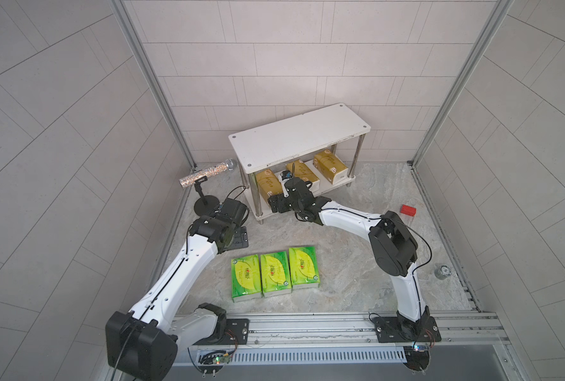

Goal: Place the tissue boxes on the shelf by color
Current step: Place a box of tissues on the shelf.

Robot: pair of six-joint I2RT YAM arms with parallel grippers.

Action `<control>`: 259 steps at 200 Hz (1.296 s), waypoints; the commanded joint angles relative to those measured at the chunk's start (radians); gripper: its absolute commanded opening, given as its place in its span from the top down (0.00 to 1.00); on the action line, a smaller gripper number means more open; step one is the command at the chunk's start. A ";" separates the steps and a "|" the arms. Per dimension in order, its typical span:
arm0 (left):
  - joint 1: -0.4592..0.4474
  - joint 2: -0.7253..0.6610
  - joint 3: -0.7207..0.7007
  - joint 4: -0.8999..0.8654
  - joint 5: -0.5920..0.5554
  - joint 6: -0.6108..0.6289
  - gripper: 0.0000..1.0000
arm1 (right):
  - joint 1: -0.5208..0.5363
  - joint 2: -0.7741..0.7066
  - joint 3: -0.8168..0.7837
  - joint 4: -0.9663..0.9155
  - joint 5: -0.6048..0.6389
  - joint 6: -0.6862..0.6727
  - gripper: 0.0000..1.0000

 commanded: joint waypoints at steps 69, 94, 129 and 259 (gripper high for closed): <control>0.004 0.009 0.021 -0.017 -0.011 0.001 0.00 | -0.015 -0.123 -0.144 0.019 -0.001 -0.017 0.11; 0.004 0.009 0.020 -0.018 -0.016 0.002 0.00 | -0.024 -0.085 -0.116 0.012 -0.005 -0.013 0.12; 0.004 0.003 0.021 -0.020 -0.014 -0.001 0.00 | -0.024 -0.044 -0.072 0.024 0.001 0.014 0.12; 0.004 0.001 0.022 -0.026 -0.021 0.001 0.00 | -0.024 -0.010 -0.025 0.012 -0.002 0.052 0.11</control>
